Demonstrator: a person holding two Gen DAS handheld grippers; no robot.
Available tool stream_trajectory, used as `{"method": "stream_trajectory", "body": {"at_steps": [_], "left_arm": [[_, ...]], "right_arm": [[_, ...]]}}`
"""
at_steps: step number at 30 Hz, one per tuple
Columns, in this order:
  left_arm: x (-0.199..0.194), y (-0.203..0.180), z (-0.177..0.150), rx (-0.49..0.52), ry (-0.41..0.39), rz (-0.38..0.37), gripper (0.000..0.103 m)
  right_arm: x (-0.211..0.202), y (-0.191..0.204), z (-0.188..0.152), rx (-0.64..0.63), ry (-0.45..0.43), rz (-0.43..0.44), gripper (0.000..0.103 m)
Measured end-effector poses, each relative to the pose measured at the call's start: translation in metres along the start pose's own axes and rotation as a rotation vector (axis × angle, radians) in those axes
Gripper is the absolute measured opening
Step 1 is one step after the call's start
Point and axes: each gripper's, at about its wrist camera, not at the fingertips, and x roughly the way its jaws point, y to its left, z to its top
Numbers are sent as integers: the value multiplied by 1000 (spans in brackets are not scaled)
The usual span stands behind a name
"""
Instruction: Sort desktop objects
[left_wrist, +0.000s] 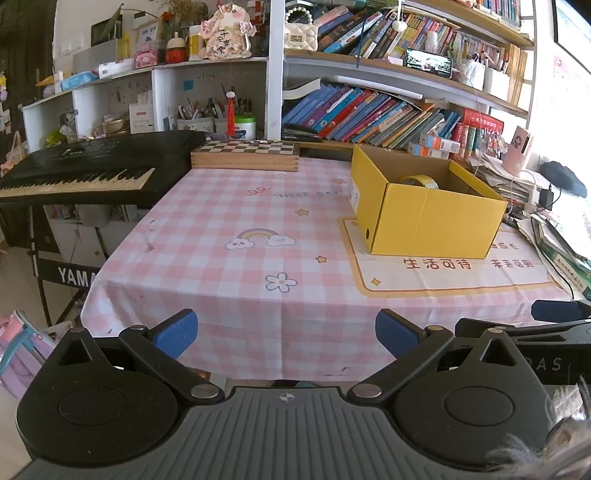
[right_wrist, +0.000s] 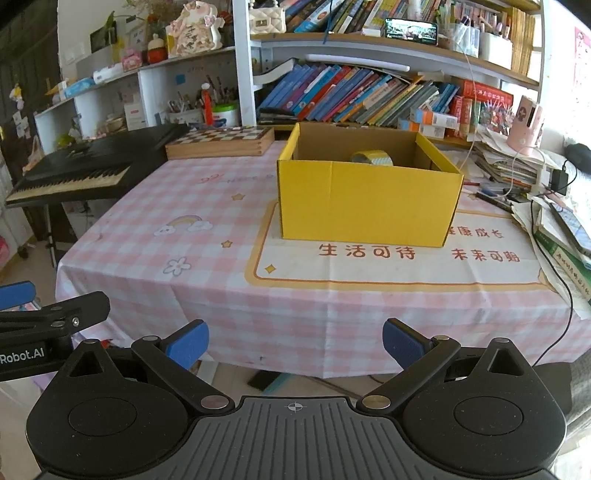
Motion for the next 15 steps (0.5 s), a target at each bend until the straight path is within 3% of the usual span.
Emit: {"method": "stream_trajectory", "body": {"at_steps": [15], "left_arm": [[1,5,2,-10,-11,-22,103]], "right_arm": [[4,2,1,-6,12,4,102]]}}
